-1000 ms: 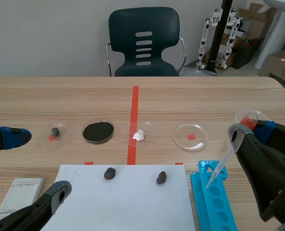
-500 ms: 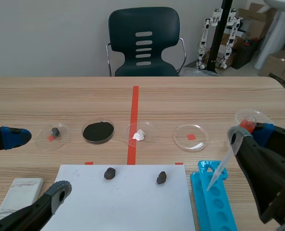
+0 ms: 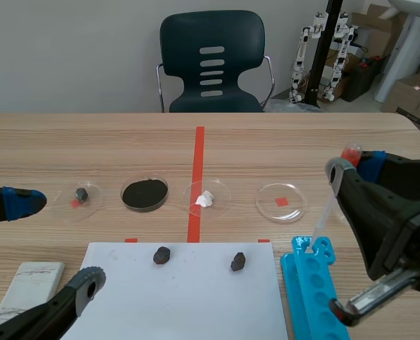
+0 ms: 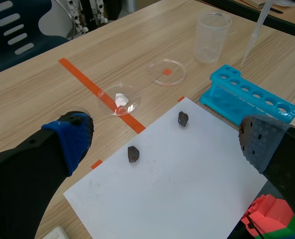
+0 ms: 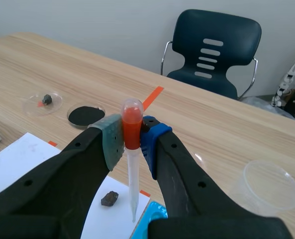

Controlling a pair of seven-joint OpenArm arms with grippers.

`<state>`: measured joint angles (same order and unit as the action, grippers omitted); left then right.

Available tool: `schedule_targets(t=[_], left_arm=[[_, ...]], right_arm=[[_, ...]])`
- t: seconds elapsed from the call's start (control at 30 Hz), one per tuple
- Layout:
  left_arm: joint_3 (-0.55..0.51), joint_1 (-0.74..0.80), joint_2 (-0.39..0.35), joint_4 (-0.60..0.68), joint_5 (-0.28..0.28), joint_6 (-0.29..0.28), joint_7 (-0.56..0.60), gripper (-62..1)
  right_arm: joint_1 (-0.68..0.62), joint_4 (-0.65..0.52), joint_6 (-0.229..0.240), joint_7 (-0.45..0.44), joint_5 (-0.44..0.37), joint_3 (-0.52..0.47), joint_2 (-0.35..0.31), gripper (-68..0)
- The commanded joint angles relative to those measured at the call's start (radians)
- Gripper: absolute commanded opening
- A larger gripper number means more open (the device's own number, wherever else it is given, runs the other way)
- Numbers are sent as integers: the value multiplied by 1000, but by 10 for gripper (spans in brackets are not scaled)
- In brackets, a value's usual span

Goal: Squeeze the dropper onto the mineral

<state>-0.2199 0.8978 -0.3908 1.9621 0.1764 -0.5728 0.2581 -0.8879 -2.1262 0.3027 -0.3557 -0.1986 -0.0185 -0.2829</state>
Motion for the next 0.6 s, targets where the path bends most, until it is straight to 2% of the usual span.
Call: schedule_targets(t=[0.0, 0.1, 0.27, 0.33, 0.47, 0.57], left_arm=[[2, 2, -1, 10, 14, 1, 14, 6], [2, 2, -1, 10, 14, 1, 14, 6], [2, 2, -1, 10, 14, 1, 14, 6], [2, 2, -1, 10, 14, 1, 14, 6], [2, 2, -1, 10, 14, 1, 14, 6], [2, 2, -1, 10, 14, 1, 14, 6]], right_arm=[[52, -5, 9, 10, -6, -9, -5, -579], [142, 30, 62, 25, 35, -9, -4, -579], [331, 200, 125, 26, 51, -10, 36, -579], [414, 280, 174, 26, 84, -10, 60, -579], [582, 421, 317, 26, 98, -6, 73, -579], [694, 496, 367, 26, 98, 10, 75, -579]])
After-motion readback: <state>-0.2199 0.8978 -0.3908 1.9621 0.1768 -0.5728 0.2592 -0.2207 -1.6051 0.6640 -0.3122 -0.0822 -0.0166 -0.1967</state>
